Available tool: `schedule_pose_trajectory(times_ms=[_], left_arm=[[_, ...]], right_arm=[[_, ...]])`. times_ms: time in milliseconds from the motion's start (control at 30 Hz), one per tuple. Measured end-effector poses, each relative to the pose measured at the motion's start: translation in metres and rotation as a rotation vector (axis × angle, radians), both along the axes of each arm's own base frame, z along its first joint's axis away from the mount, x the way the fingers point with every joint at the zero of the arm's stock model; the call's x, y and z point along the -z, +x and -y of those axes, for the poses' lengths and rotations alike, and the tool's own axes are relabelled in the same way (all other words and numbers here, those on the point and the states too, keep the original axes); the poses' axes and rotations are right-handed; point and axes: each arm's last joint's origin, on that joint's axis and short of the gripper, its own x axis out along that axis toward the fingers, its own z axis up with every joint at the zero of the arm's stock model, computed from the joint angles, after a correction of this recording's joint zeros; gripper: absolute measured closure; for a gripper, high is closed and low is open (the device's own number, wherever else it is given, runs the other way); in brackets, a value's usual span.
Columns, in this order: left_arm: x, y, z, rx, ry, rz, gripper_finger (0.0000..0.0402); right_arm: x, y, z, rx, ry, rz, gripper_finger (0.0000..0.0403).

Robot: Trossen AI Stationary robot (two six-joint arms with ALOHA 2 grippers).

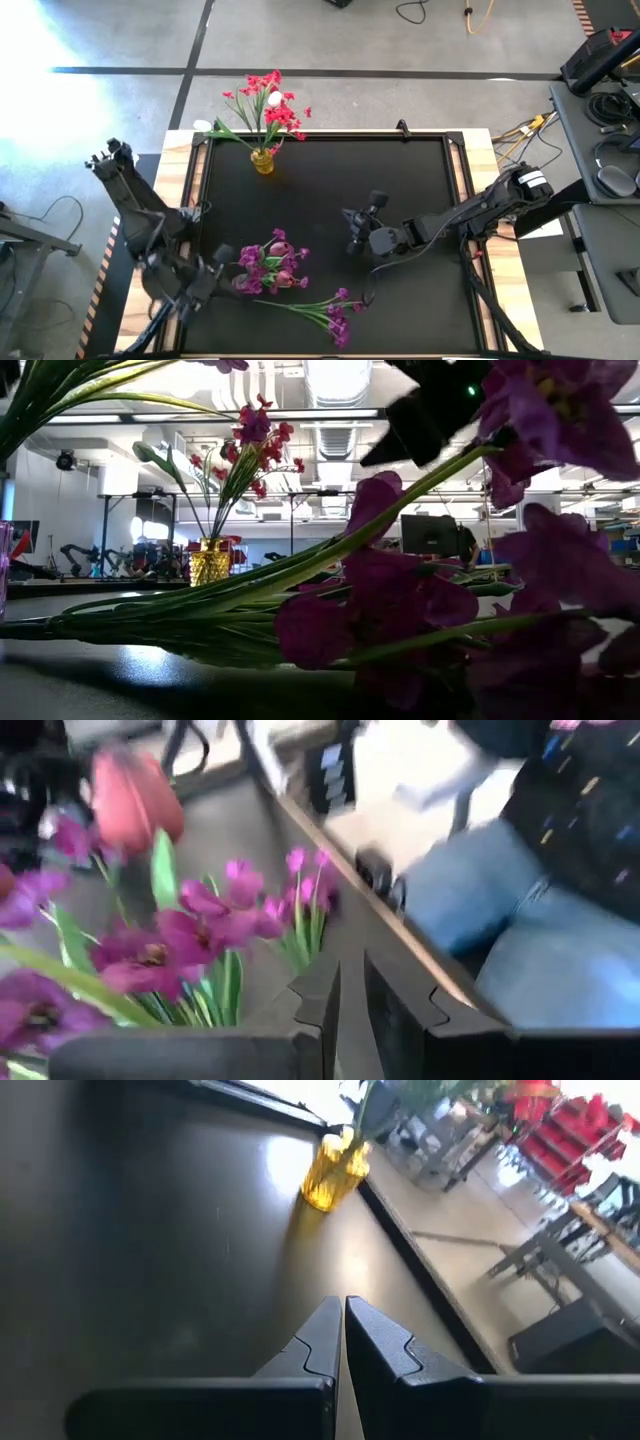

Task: Sort flowers into vase by color
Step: Adjust the violet vase

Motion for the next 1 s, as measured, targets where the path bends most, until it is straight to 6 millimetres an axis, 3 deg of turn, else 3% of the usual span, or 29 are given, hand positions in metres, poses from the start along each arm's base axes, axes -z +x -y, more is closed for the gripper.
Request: schedule_pose_trajectory(times_ms=[167, 367, 567, 733, 900, 1000], left_arm=[[0.002, 0.014, 0.026, -0.117, 0.15, -0.19, 0.0366], [0.021, 0.014, 0.04, -0.197, 0.135, -0.202, 0.0393], [0.035, 0.0, 0.022, -0.195, -0.015, -0.142, 0.04], [0.042, -0.016, 0.004, -0.203, -0.112, -0.147, 0.0401], [0.035, -0.029, 0.001, -0.193, -0.18, -0.146, 0.0401], [0.042, -0.038, 0.001, -0.248, -0.22, -0.224, 0.0401]], right_arm=[[0.01, -0.007, -0.005, 0.0, 0.034, -0.001, 0.039], [0.008, -0.011, -0.032, -0.159, 0.147, 0.01, 0.039], [0.003, -0.007, -0.039, -0.277, 0.318, 0.027, 0.039], [0.001, -0.006, -0.04, -0.287, 0.323, 0.029, 0.039], [-0.001, -0.005, -0.04, -0.288, 0.324, 0.034, 0.039], [-0.001, -0.005, -0.04, -0.289, 0.324, 0.034, 0.039]])
